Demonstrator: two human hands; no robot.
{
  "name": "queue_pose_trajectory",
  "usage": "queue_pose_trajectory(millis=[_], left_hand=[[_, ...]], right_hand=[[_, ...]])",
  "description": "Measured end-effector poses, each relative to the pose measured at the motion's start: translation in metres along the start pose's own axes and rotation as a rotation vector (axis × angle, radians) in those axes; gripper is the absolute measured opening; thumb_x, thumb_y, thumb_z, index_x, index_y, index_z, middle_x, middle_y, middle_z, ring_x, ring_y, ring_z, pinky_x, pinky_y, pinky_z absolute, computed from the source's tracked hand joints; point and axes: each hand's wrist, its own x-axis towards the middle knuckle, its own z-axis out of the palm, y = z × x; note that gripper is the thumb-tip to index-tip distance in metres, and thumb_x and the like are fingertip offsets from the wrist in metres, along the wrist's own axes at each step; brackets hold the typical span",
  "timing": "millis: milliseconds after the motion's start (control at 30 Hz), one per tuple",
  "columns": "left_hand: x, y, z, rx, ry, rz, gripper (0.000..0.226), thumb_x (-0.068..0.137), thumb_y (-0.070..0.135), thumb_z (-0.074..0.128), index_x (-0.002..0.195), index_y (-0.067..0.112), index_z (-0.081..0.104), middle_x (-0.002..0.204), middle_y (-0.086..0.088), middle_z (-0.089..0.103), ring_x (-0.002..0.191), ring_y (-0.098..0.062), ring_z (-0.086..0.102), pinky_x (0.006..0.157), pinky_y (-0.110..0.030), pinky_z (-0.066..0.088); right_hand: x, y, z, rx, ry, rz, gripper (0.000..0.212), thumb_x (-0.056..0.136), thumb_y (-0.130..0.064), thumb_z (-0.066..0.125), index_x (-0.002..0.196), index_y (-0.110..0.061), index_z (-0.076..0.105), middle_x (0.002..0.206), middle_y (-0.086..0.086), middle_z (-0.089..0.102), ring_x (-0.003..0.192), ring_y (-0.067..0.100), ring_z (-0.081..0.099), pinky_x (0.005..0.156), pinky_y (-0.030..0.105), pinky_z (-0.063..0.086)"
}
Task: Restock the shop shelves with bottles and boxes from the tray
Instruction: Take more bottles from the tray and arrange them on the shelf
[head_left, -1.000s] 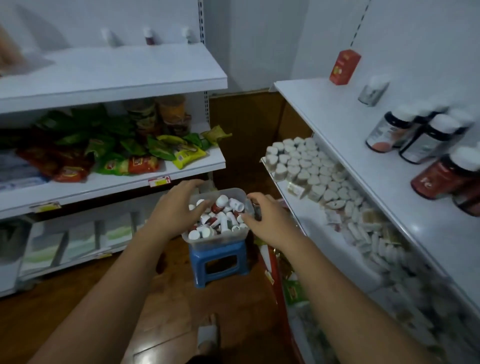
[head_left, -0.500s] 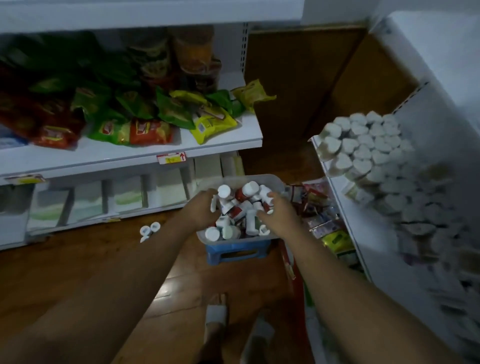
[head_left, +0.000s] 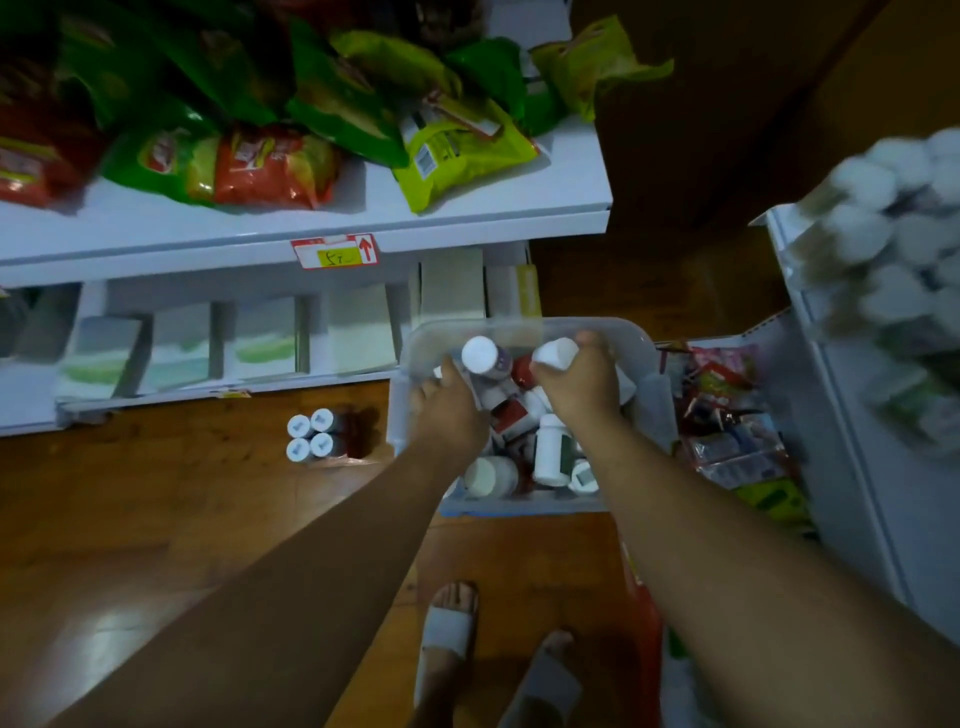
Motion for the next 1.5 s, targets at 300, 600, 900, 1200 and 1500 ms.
queue_pose_trajectory(millis=[300, 600, 900, 1200, 1500], left_hand=[[0.001, 0.020, -0.009, -0.278, 0.192, -0.027, 0.053, 0.095, 0.011, 0.066, 0.143, 0.015, 0.045, 0.119, -0.017, 0.069, 0.116, -0.038, 0.064, 0.097, -0.049, 0.055], [-0.114, 0.052, -0.118, -1.158, 0.109, 0.121, 0.061, 0.088, 0.021, 0.079, 0.143, 0.025, 0.054, 0.136, -0.006, 0.065, 0.117, -0.024, 0.069, 0.090, -0.046, 0.062], [-0.207, 0.136, -0.236, -1.732, -0.451, 0.316, 0.058, 0.094, 0.017, 0.055, 0.149, 0.000, 0.050, 0.129, -0.020, 0.062, 0.111, -0.029, 0.063, 0.091, -0.037, 0.054], [-0.317, 0.189, -0.298, -1.619, -0.708, 0.594, 0.043, 0.096, 0.019, 0.057, 0.138, 0.012, 0.065, 0.127, -0.013, 0.069, 0.107, -0.023, 0.068, 0.087, -0.035, 0.056], [-0.398, 0.237, -0.290, -1.444, -0.995, 0.669, 0.037, 0.099, 0.019, 0.051, 0.128, 0.016, 0.074, 0.125, -0.015, 0.071, 0.104, -0.025, 0.071, 0.087, -0.040, 0.059]], right_hand=[[-0.010, 0.006, -0.015, -0.041, 0.007, -0.096, 0.057, 0.078, -0.051, 0.081, 0.121, -0.021, 0.061, 0.117, 0.005, 0.063, 0.099, 0.026, 0.065, 0.080, 0.037, 0.056], [-0.100, -0.072, -0.118, 0.616, 0.014, -0.201, 0.038, 0.082, -0.027, 0.082, 0.116, -0.037, 0.071, 0.118, -0.009, 0.072, 0.108, 0.006, 0.069, 0.086, 0.027, 0.059], [-0.184, -0.197, -0.242, 1.126, -0.076, -0.179, 0.023, 0.099, -0.010, 0.064, 0.089, -0.016, 0.083, 0.085, 0.004, 0.077, 0.080, 0.015, 0.074, 0.070, 0.033, 0.058], [-0.292, -0.231, -0.344, 1.180, 0.085, -0.216, 0.052, 0.087, -0.046, 0.068, 0.128, -0.014, 0.071, 0.122, 0.015, 0.073, 0.111, 0.030, 0.072, 0.094, 0.049, 0.060], [-0.392, -0.183, -0.409, 1.079, 0.473, -0.253, 0.047, 0.096, -0.056, 0.061, 0.128, -0.022, 0.067, 0.117, 0.014, 0.074, 0.109, 0.035, 0.073, 0.097, 0.061, 0.057]])
